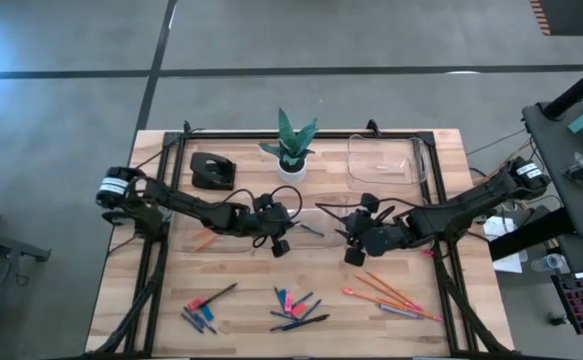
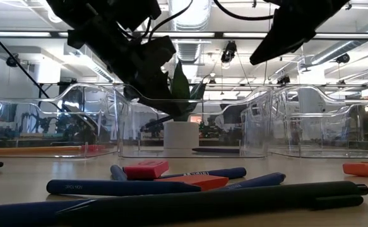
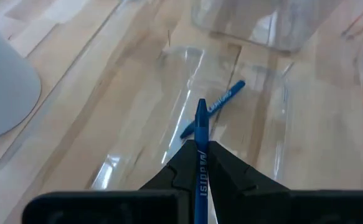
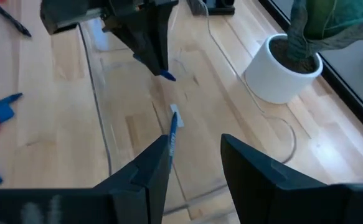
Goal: Sort crayons/erasers/pens/pencils in bins
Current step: Put the blue crayon into the middle transparent bin
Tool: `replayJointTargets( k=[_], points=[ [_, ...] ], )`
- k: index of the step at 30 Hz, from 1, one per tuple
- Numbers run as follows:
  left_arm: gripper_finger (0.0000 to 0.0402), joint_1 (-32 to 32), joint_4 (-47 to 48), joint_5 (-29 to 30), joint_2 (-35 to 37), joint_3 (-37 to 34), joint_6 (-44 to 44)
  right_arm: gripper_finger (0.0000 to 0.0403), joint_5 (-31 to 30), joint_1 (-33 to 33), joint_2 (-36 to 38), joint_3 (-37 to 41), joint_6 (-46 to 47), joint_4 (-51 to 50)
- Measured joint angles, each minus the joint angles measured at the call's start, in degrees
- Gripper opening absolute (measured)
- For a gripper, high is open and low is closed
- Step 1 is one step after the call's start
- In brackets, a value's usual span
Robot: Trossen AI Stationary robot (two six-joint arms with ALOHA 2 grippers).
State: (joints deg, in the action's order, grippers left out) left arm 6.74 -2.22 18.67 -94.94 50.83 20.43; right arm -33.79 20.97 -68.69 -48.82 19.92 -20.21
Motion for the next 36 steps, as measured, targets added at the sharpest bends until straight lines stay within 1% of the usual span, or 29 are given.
replayJointTargets(
  k=[6, 15, 23, 27, 29, 34, 36],
  points=[
    [0.0014, -0.02, 0.35, -0.25, -0.01, 0.42, 0.19, 0.0137, -0.82, 0.00, 0.00, 0.01, -0.24, -0.03],
    [0.0029, -0.02, 1.76, -0.23, -0.02, 0.42, 0.03, 0.0137, -0.85, 0.00, 0.00, -0.05, -0.37, -0.04],
    [0.0053, -0.02, 1.85, -0.35, -0.01, 0.81, 0.03, 0.0137, -0.85, 0.00, 0.00, -0.09, -0.37, -0.04],
    [0.0071, -0.04, 2.20, -1.36, 0.95, 1.82, 0.16, 0.0137, -0.85, 0.00, 0.00, -0.09, -0.37, -0.03],
    [0.0077, -0.04, 2.02, -3.59, 2.18, 2.85, 0.12, 0.0137, -0.85, 0.00, 0.00, -0.09, -0.37, -0.04],
    [0.0082, 1.27, 1.16, -15.66, 6.10, 5.01, 0.71, 0.0137, -0.85, 0.00, -0.02, -0.11, -0.39, -0.31],
    [0.0082, 3.38, 1.25, -18.80, 7.67, 5.07, 2.65, 0.0137, -0.82, 0.00, -0.02, -0.11, -0.39, -0.33]
  ],
)
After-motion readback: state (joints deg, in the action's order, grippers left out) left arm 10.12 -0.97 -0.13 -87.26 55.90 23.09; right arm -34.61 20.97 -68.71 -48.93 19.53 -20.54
